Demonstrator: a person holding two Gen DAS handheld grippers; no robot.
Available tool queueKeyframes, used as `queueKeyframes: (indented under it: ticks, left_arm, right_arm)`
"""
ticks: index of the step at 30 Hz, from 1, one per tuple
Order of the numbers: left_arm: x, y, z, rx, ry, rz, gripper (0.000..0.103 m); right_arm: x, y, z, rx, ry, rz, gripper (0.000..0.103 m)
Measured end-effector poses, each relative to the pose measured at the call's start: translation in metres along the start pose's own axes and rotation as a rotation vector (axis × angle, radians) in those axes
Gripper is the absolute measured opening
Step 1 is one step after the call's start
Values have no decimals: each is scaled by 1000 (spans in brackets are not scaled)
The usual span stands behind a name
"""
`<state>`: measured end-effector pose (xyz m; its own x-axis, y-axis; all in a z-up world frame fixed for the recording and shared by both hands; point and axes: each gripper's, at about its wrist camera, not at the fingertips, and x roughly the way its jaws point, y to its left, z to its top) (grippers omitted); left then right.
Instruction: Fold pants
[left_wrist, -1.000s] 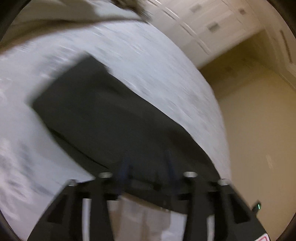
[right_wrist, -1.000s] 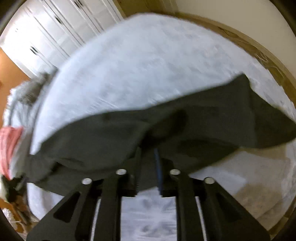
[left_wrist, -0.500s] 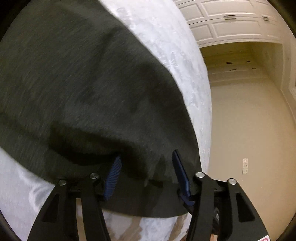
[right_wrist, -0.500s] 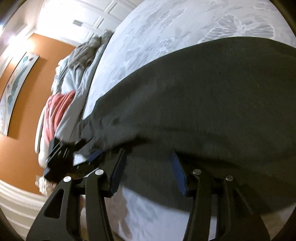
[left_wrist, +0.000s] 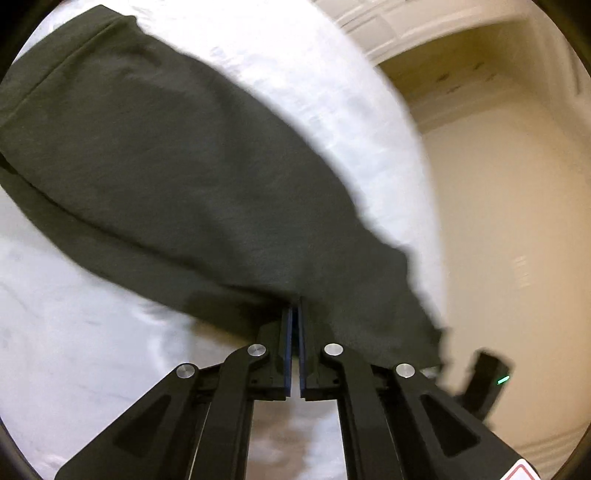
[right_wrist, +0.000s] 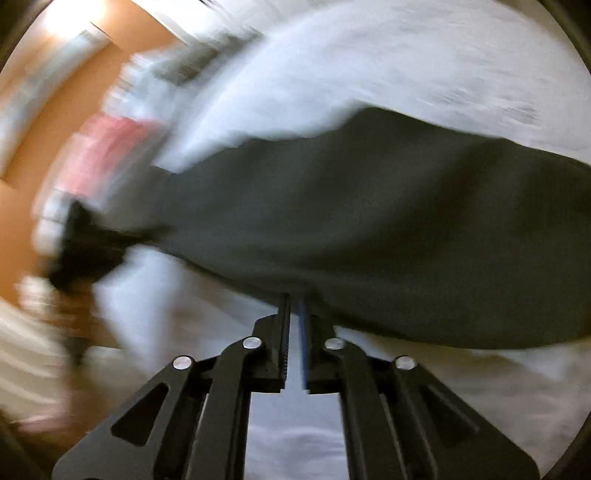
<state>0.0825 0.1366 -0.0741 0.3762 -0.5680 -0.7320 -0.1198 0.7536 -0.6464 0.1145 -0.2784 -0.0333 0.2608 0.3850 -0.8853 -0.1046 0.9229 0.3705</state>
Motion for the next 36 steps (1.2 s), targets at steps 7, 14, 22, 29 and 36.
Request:
queueKeyframes:
  ticks: [7, 14, 22, 29, 36]
  left_arm:
    - [-8, -12, 0, 31, 11, -19, 21]
    - [-13, -68, -25, 260, -127, 106, 42]
    - [26, -106, -21, 308, -127, 132, 46]
    - [24, -73, -11, 240, -106, 199, 46]
    - [44, -84, -16, 327, -82, 286, 47]
  right_arm:
    - [-146, -92, -38, 292, -410, -7, 69]
    - [-189, -236, -114, 737, -432, 20, 63]
    - [-122, -242, -80, 892, -396, 25, 38]
    - [-205, -191, -46, 410, -723, -111, 0]
    - [-119, -282, -71, 580, -361, -195, 1]
